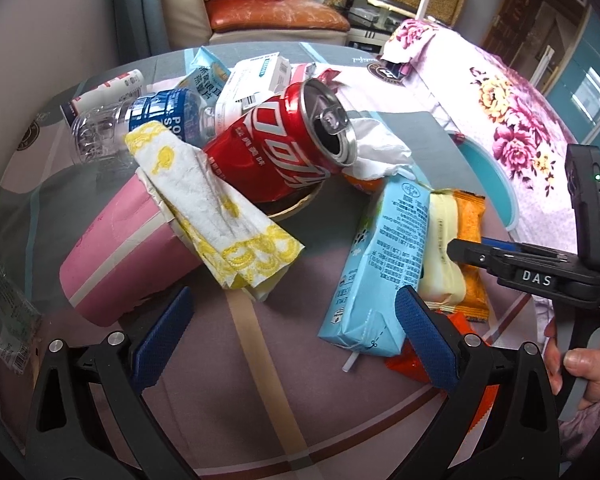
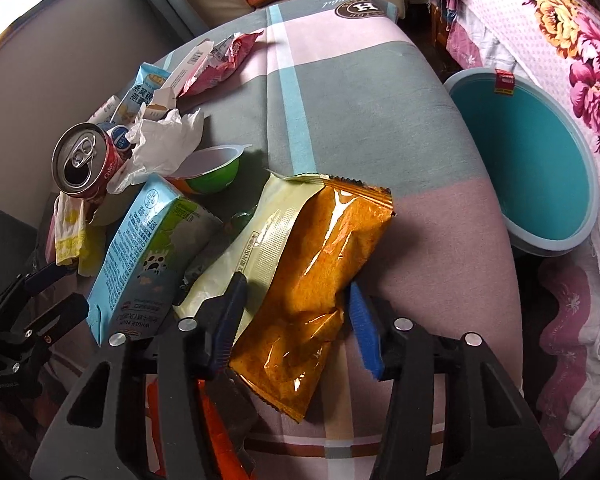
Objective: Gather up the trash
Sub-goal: 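Grasp the orange snack bag with the right tool while the left tool grasps the blue carton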
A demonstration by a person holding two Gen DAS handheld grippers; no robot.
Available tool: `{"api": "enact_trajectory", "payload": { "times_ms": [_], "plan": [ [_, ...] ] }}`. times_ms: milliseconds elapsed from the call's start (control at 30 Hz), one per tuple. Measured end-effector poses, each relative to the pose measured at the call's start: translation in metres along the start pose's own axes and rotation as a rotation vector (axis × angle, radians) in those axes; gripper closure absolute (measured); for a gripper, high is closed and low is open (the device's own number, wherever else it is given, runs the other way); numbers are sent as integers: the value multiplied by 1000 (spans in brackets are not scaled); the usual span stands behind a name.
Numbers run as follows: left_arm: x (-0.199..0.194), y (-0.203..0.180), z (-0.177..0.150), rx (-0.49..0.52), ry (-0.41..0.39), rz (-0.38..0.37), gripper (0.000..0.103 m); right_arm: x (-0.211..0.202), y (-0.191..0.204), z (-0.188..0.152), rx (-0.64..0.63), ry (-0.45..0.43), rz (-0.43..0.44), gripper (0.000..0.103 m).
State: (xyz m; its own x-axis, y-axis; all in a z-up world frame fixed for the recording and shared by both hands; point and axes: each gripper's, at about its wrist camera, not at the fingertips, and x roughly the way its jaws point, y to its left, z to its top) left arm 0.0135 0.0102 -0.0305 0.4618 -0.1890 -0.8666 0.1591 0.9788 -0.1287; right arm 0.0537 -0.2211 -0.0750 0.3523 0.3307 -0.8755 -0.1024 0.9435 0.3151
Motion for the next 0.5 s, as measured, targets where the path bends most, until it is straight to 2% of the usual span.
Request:
{"api": "enact_trajectory", "payload": {
  "times_ms": [33,67,133,300,500],
  "plan": [
    [-1,-5,1,17,-1,2,3,1,-1,0,3,14,20,86],
    [0,-9,3,33,-2,5,3,0,-5,0,27,22,55,86],
    [-1,-19,7,72,2,3,9,-4,-7,1,38,9,65,87],
    [15,-43,10,181,60,24,37,-19,-8,4,38,-38,60,87],
    [51,-44,14,164,158,29,38,-40,-13,7,9,-105,4,88]
  ]
}}
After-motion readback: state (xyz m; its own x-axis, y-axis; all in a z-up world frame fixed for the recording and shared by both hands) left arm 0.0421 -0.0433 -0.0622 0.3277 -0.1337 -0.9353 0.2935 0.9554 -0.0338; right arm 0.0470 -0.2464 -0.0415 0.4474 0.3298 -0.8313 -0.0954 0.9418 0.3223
